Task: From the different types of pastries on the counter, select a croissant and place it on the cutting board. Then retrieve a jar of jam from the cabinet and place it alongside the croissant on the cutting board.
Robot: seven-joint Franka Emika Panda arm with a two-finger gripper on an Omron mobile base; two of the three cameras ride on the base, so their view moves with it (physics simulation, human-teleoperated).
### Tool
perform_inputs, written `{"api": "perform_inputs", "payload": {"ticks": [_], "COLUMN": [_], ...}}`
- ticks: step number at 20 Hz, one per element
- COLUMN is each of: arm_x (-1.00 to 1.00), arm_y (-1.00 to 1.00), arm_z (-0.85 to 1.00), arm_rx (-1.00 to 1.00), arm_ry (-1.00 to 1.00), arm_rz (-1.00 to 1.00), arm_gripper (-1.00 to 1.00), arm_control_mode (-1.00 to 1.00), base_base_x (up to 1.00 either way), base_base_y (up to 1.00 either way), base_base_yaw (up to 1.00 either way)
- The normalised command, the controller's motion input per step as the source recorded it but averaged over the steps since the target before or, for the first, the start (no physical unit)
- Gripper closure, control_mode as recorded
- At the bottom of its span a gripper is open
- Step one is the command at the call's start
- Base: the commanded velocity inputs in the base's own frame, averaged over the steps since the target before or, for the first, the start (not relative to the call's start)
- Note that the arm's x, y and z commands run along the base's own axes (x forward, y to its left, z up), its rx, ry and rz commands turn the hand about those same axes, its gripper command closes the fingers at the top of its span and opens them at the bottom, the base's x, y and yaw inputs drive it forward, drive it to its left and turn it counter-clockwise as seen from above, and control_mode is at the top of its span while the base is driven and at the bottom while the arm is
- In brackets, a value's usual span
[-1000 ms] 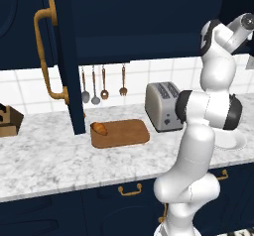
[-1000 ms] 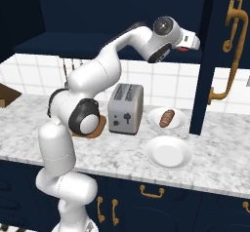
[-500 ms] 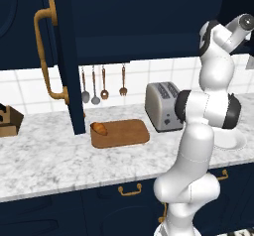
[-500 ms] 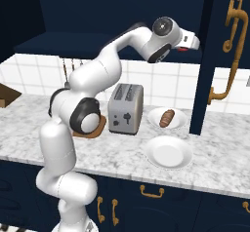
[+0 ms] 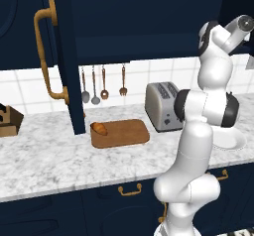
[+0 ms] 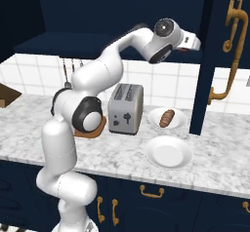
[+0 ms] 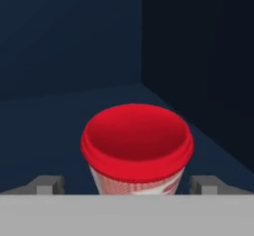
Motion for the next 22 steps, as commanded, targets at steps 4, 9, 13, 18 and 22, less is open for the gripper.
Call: {"api": "perform_inputs", "payload": {"ticks": [4, 9, 13, 18, 22], "arm_x": [0.02, 0.00, 0.09, 0.32, 0.26], "arm_y": [-0.19, 0.06, 0.09, 0.00, -0.14], "arm_z": [-0.05, 0.00, 0.00, 0.00, 0.00], "arm_rx": [0.00, 0.00, 0.00, 0.00, 0.00], "arm_ry": [0.00, 0.00, 0.00, 0.00, 0.00], "arm_rz": [0.00, 0.00, 0.00, 0.00, 0.00], "arm_gripper": [-1.00, -1.00, -1.00, -1.00, -1.00], "arm_control_mode": [-1.00, -1.00, -1.00, -1.00, -1.00], "base_base_x": [0.00, 0.00, 0.00, 0.00, 0.00], "base_base_y": [0.00, 0.00, 0.00, 0.00, 0.00], "base_base_yaw": [0.00, 0.00, 0.00, 0.00, 0.00]}}
